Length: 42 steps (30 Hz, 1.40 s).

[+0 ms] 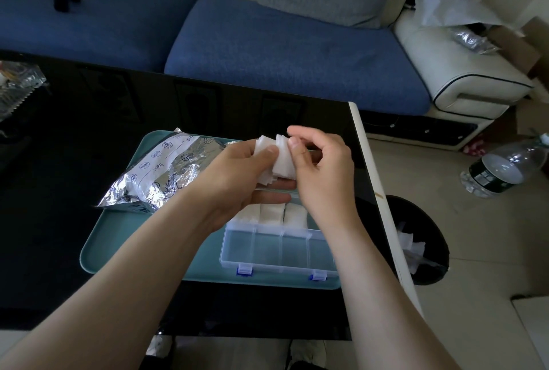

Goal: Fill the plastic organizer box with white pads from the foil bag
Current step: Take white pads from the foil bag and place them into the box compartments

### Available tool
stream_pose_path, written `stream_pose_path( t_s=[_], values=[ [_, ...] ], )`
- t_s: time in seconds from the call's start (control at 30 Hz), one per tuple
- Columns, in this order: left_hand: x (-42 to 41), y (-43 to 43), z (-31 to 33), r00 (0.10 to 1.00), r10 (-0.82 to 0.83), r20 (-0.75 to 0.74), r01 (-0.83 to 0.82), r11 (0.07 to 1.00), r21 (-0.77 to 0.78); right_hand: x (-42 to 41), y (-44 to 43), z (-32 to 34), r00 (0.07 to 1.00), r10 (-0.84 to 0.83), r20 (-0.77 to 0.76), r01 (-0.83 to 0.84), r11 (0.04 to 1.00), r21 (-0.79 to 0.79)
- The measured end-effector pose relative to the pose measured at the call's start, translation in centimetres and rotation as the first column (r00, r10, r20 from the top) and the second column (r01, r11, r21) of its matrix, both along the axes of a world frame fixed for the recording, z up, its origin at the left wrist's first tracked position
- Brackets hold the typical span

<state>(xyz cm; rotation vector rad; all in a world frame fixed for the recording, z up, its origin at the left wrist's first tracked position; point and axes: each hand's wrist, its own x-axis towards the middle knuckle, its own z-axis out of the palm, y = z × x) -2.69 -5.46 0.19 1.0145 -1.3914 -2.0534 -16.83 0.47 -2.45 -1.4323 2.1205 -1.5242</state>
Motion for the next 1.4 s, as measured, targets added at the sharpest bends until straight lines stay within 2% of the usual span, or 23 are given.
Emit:
stream_pose_path(
  t_s=[0.07, 0.13, 0.27, 0.33, 0.47, 0.53, 0.63, 0.73, 0.83, 0.9, 1.03, 1.17, 1.23, 1.33, 1.4],
  values=[
    [0.0, -0.1, -0.1, 1.000, 0.017, -0.007, -0.017, 1.000, -0.014, 0.1, 0.0, 0.1, 0.994, 0.049, 0.093, -0.059, 0.992, 0.113],
    [0.1, -0.2, -0.2, 0.999, 0.035, -0.006, -0.035, 0.999, -0.011, 0.3, -0.1, 0.1, 0.973, 0.098, 0.208, -0.132, 0.979, 0.156],
    [0.0, -0.4, -0.4, 0.996, 0.083, 0.023, -0.084, 0.995, 0.046, 0.2, 0.2, 0.6, 0.966, 0.015, 0.259, -0.036, 0.996, 0.078],
    [-0.2, -0.6, -0.4, 0.989, 0.148, 0.011, -0.148, 0.979, 0.139, -0.1, 0.2, 0.7, 0.931, -0.022, 0.364, 0.005, 0.999, 0.048],
    [-0.5, -0.8, 0.0, 0.957, 0.286, -0.042, -0.258, 0.911, 0.323, -0.1, 0.3, 1.4, 0.846, 0.037, 0.531, -0.067, 0.997, 0.037],
    [-0.4, -0.9, -0.2, 0.959, 0.268, -0.090, -0.222, 0.912, 0.345, 0.1, 0.5, 1.8, 0.818, 0.096, 0.568, -0.136, 0.990, 0.029],
    [-0.3, -0.7, -0.4, 0.973, 0.188, -0.136, -0.132, 0.931, 0.341, 0.6, 0.4, 1.9, 0.843, 0.154, 0.515, -0.204, 0.978, 0.043],
    [-0.2, -0.6, -0.1, 0.973, 0.153, -0.174, -0.085, 0.934, 0.346, 1.0, 0.3, 1.4, 0.911, 0.151, 0.385, -0.182, 0.982, 0.044],
    [-0.1, -0.4, 0.2, 0.985, 0.056, -0.165, -0.012, 0.967, 0.254, 0.8, 0.1, 0.8, 0.968, 0.125, 0.215, -0.132, 0.991, 0.018],
    [-0.1, -0.3, 0.0, 0.994, 0.005, -0.109, 0.014, 0.984, 0.180, 0.7, 0.0, 0.6, 0.980, 0.121, 0.158, -0.124, 0.992, 0.009],
    [-0.3, -0.7, -0.5, 0.993, 0.109, 0.036, -0.112, 0.986, 0.120, 0.8, -0.1, 0.9, 0.953, 0.044, 0.299, -0.076, 0.993, 0.096],
    [-0.2, -1.1, -0.8, 0.973, 0.212, 0.089, -0.216, 0.976, 0.033, 1.0, 0.2, 1.4, 0.900, 0.144, 0.410, -0.236, 0.955, 0.182],
    [0.0, -1.2, -1.0, 0.973, 0.213, 0.090, -0.211, 0.977, -0.040, 1.2, 0.3, 1.3, 0.913, 0.192, 0.360, -0.261, 0.953, 0.153],
    [0.2, -1.3, -1.1, 0.961, 0.247, 0.126, -0.222, 0.958, -0.183, 1.2, 0.1, 0.8, 0.959, 0.172, 0.225, -0.196, 0.976, 0.091],
    [0.2, -1.2, -1.1, 0.966, 0.204, 0.157, -0.163, 0.957, -0.241, 1.2, 0.1, 0.7, 0.974, 0.156, 0.167, -0.167, 0.985, 0.053]
  ],
)
